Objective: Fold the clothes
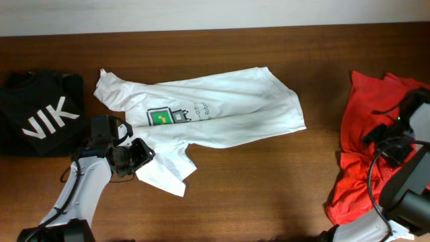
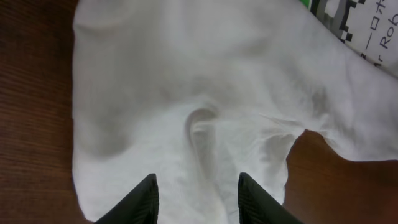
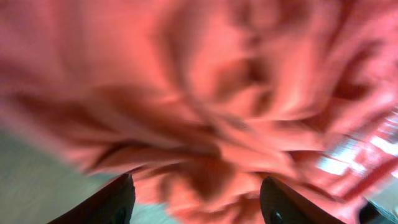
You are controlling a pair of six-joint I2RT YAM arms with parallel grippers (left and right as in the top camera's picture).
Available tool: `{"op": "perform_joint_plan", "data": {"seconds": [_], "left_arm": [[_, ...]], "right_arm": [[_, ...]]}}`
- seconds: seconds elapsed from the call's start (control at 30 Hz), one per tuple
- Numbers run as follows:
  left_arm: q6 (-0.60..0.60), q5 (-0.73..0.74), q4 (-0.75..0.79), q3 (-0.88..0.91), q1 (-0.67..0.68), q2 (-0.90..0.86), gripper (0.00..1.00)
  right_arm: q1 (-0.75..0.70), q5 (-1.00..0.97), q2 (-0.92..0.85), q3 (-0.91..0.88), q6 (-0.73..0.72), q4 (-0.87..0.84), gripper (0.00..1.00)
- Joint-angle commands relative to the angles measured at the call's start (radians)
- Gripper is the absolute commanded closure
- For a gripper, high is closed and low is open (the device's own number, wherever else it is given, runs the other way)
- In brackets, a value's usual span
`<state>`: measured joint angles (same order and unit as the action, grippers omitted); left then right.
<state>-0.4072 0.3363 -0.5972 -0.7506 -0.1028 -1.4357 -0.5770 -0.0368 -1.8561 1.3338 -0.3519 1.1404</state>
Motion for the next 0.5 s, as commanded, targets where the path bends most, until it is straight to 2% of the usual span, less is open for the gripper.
{"op": "perform_joint_plan", "data": {"seconds": [0.0, 0.07, 0.27, 0.43, 0.47], "left_arm": [[0.013, -0.003, 0.004, -0.010, 0.003, 0.010, 0.58], [0.013, -0.003, -0.004, -0.010, 0.003, 0.010, 0.55], [0.013, -0.005, -0.057, -0.009, 0.003, 0.010, 0.55], [0.013, -0.151, -0.093, 0.011, 0.003, 0.010, 0.54], [0.013, -0.182, -0.093, 0.019, 0.003, 0.010, 0.51]], "right_arm": [[0.090, 0.243, 0.000, 0.025, 0.196, 0.004, 0.29], [0.151, 0.282, 0.000, 0.024, 0.240, 0.005, 0.28], [0.288, 0.280, -0.002, 0.024, 0.240, -0.002, 0.26], [0.333, 0.283, -0.002, 0.001, 0.201, -0.039, 0.26], [0.341, 0.291, -0.002, -0.006, 0.201, -0.043, 0.26]]}}
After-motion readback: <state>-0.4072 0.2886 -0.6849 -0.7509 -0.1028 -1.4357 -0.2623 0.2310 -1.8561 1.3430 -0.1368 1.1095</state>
